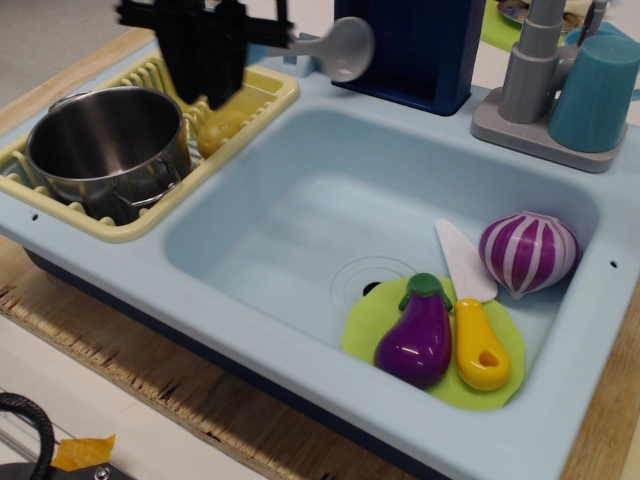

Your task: Put spoon in pot

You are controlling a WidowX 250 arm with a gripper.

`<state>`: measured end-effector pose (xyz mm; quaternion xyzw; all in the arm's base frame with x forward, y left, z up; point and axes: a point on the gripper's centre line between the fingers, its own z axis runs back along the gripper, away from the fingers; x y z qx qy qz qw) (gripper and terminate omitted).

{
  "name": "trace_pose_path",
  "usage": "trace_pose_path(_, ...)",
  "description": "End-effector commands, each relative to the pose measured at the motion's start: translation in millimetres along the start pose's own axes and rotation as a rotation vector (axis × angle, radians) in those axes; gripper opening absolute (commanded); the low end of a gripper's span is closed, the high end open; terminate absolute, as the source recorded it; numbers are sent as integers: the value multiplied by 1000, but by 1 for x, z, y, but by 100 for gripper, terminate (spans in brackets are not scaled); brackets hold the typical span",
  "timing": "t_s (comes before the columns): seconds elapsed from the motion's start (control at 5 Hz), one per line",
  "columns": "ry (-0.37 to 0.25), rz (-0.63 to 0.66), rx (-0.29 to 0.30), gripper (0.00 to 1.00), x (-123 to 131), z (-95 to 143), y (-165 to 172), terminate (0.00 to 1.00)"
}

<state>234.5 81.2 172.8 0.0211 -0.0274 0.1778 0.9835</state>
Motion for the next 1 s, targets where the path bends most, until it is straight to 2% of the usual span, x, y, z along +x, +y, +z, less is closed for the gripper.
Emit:
trace_pose_path(0.0, -20, 201, 23, 0, -30, 24, 15, 0)
trace_pose_path(0.2, 1, 303, 37, 0, -50, 30, 33, 0)
trace_pose_path(0.4, 76, 381, 50, 0, -67, 31, 41, 0)
trace_pose_path(0.6, 137, 405, 31, 0, -78, 23, 43, 0)
trace_pose_path(0.8, 226, 400, 14, 0, -78, 18, 41, 100)
